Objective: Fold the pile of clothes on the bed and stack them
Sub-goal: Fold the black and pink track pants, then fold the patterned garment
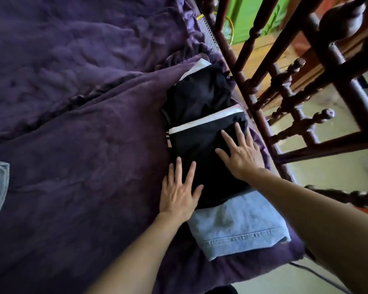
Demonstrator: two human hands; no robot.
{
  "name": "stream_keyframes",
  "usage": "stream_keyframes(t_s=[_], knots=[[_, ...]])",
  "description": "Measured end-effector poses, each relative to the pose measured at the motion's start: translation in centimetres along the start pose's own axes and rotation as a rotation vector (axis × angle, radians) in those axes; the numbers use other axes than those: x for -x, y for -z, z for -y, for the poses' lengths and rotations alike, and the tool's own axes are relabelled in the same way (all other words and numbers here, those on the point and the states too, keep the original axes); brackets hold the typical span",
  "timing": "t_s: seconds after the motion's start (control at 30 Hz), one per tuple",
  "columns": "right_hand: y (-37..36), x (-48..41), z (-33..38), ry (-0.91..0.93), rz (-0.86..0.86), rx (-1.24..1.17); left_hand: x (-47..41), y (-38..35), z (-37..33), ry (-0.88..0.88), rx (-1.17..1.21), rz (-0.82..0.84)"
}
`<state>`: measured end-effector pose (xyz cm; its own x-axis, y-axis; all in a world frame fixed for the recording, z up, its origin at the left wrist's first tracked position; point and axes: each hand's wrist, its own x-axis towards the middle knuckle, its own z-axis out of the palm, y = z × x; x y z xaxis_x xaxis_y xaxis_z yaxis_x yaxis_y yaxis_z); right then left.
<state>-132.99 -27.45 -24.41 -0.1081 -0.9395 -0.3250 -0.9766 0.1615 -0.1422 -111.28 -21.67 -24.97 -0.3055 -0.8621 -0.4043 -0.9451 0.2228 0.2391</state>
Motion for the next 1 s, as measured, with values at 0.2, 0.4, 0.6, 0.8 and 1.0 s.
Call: stream_keyframes(t_s=[0.2, 0.4, 0.6, 0.8, 1.0], knots=[[2.8, 1.2, 2.0, 0.022, 0.103, 0.275, 4.1, 3.6, 1.1, 0.043, 0.011, 0.143], [5.3, 8.5, 9.4, 0.216, 0.093, 0.211, 13.9, 6.5, 6.2, 0.227, 0.180, 0.169], [4.3, 16.4, 19.8, 0.371, 0.193, 0.071, 25.4, 6.0, 15.2, 0.431, 0.285, 0.124], [1.1, 22.7, 31.7, 0.494, 0.253, 0.146, 36.5, 4.9, 24.9, 0.557, 0.361, 0.064], [-2.6, 29.3, 46.9, 0.596, 0.271, 0.122, 49.2, 5.5, 37.2, 0.668, 0.426, -0.069]])
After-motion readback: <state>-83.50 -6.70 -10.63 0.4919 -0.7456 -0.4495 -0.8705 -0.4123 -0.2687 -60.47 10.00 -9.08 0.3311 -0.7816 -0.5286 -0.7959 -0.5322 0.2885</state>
